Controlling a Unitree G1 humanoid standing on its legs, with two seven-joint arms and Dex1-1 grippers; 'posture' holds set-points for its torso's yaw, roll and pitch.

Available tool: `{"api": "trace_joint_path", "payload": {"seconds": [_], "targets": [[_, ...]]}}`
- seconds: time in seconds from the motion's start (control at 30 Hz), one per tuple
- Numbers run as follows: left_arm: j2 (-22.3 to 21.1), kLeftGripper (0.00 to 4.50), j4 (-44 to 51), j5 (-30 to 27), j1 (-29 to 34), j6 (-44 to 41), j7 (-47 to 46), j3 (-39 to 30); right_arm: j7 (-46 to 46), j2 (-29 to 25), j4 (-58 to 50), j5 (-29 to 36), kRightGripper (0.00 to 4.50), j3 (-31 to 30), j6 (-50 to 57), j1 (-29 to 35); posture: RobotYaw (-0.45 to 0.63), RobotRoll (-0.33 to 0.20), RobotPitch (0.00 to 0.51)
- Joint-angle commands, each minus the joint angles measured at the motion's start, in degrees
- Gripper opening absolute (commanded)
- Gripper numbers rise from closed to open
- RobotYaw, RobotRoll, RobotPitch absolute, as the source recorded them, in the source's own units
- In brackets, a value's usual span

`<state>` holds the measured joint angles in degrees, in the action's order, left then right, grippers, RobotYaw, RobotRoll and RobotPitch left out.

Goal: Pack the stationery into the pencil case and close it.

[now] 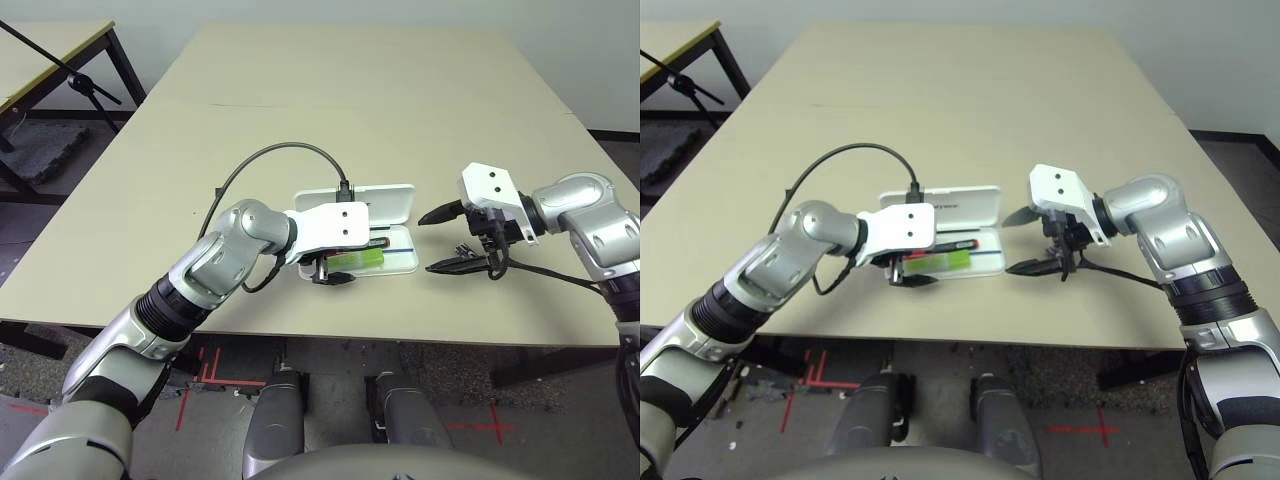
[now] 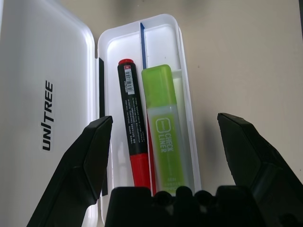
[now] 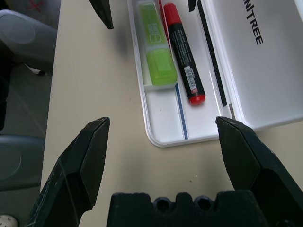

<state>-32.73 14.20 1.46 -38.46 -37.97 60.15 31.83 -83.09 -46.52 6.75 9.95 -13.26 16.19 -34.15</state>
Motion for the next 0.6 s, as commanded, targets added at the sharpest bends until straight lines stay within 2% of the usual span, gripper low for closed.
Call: {"api": "trace_joint_path", "payload": {"seconds": [0.03, 0.27, 0.6], "targets": [[0.19, 4.47, 0.91, -0.35, 0.33, -0.33, -0.02, -0.30, -0.16, -0.52, -0.14, -0.72, 4.50, -0.64, -0.72, 0.70, 0.10, 0.000, 0.084], [-0.01, 4.47, 1.89, -0.82, 0.70, -0.64, 0.01, -0.84, -0.26, -1.10, -0.09, -0.80, 4.50, 0.05, -0.35, 1.20, 0.10, 0.000, 0.091], [-3.89, 4.47, 8.26, -7.41, 6.65, 2.12, -0.80, -13.39, 4.42, -7.14, -3.90, 2.02, 4.50, 5.97, 10.03, 6.91, 0.07, 0.000, 0.103]]}}
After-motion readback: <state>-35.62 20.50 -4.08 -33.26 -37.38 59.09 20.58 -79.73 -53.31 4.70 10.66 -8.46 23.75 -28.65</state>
